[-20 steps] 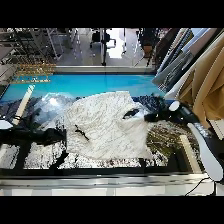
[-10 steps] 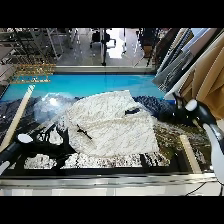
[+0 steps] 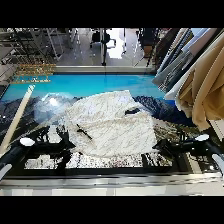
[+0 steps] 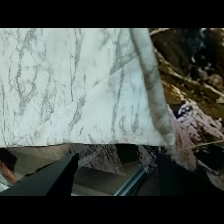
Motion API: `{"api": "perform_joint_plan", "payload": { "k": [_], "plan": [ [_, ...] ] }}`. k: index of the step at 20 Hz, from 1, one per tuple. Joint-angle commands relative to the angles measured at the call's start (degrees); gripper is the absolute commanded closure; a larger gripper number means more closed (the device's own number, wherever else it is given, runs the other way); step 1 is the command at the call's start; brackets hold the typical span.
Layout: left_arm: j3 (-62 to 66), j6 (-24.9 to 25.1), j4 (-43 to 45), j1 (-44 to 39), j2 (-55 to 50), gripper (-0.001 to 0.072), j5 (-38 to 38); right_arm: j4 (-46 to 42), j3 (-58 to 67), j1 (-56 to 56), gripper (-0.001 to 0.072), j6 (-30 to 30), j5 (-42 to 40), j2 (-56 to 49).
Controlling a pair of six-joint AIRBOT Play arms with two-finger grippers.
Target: Fold the clothes and pants, and hang the long-sleeved shirts on hangers.
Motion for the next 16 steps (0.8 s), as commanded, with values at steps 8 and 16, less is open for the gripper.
{"api": "perform_joint_plan", "payload": {
  "k": [8,16],
  "plan": [
    [-0.1,-4.3,3.1,-4.5,0.0,0.0377,6.2,-5.2,4.8,-0.7,0.0144,-2.4,-0.4,0.7],
    [0.0,-1.6,3.1,-4.5,0.0,0.0691,9.6,-5.9,9.3,5.6,0.0252,-7.5,-3.6,-4.7]
  ]
}}
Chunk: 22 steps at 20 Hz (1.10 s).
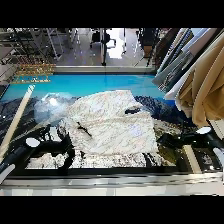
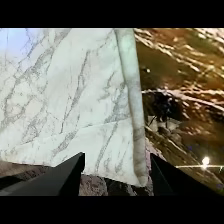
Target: Fold the clothes and pants, and hang the long-sleeved shirts on hangers.
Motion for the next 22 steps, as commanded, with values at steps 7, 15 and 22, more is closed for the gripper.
{"api": "perform_joint_plan", "payload": {
  "k": [7,15,22],
  "plan": [
    [0.1,1.0,0.3,0.0,0.0,0.0690,0.7,-0.7,2.0,4.1,0.0618,-3.8,-3.6,-4.6],
    [10.1,6.0,-0.4,2.9,4.0,0.0696,-3.9,1.0,14.4,4.1,0.0704,-5.3,11.6,1.9],
    [38.7,13.4,-20.8,15.3,13.5,0.0696,-16.1,-2.1,35.8,4.1,0.0704,-12.3,5.8,30.6]
  ]
}}
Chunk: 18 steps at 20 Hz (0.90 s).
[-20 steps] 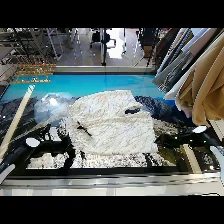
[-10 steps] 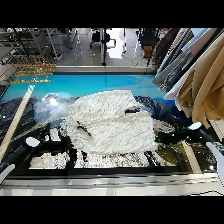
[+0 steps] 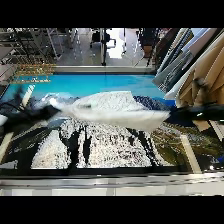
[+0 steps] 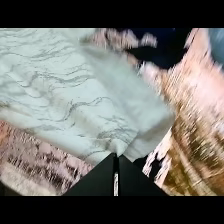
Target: Fold the clothes and pants, and hang the long-sleeved shirts on hangers.
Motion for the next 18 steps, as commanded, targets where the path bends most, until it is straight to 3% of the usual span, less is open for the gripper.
{"api": "perform_joint_plan", "payload": {
  "k": [1,7,9,11,13,16,18],
  "plan": [
    [14.4,4.7,-18.3,7.4,4.1,0.0696,-5.9,-4.1,12.1,0.0,0.0704,-2.3,-8.5,14.8],
    [28.3,6.9,-55.7,16.3,5.4,0.0692,-19.5,-7.0,29.2,0.0,0.0703,-2.3,-26.3,27.1],
    [28.7,6.9,-61.0,17.2,5.3,0.0692,-22.2,-6.9,32.7,0.0,0.0703,-2.3,-29.8,26.2],
    [28.7,6.9,-56.0,17.7,4.2,0.0692,-22.1,-5.6,33.1,0.0,0.0703,-2.2,-29.7,23.2],
    [28.5,5.9,-41.6,16.4,1.6,0.0692,-22.2,-1.5,32.9,0.0,0.0703,-1.6,-20.9,16.9],
    [24.6,3.7,-19.3,7.1,-4.4,0.0692,-21.9,8.7,29.3,0.1,0.0703,2.1,-5.2,2.6],
    [19.3,3.8,-9.1,0.7,-9.6,0.0692,-19.1,10.8,22.8,1.6,0.0703,2.9,-2.2,-7.1]
  ]
}}
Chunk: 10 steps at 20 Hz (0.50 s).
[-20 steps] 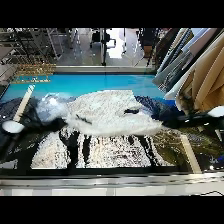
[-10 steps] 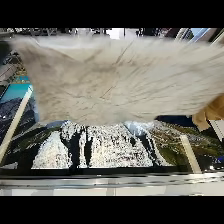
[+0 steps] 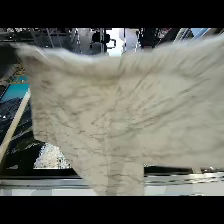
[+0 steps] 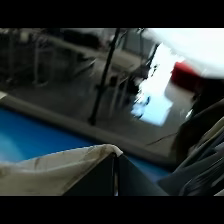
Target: Fold the clothes and pants, and hang the long-sleeved shirts on hangers.
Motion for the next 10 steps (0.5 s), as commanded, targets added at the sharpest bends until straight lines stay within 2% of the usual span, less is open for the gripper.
{"api": "perform_joint_plan", "payload": {
  "k": [1,3,5,8,10],
  "plan": [
    [-7.2,-0.8,23.0,-9.7,-8.7,0.0692,5.2,5.8,-9.1,2.4,0.0703,2.1,7.8,-16.3],
    [-10.7,-1.0,30.1,-12.5,-16.2,0.0692,13.6,3.5,-16.2,4.9,0.0703,1.0,1.4,-25.1],
    [-10.8,-3.0,29.3,-12.5,-24.6,0.0692,21.0,2.9,-19.3,6.9,0.0703,1.1,-6.2,-32.7],
    [-9.5,1.9,23.3,-11.6,-30.1,0.0694,22.6,3.4,-19.2,9.8,0.0703,-0.2,-11.1,-38.0],
    [-8.9,1.9,23.5,-11.5,-30.0,0.0694,24.7,3.4,-18.9,10.8,0.0703,-0.9,-13.0,-37.7]
  ]
}}
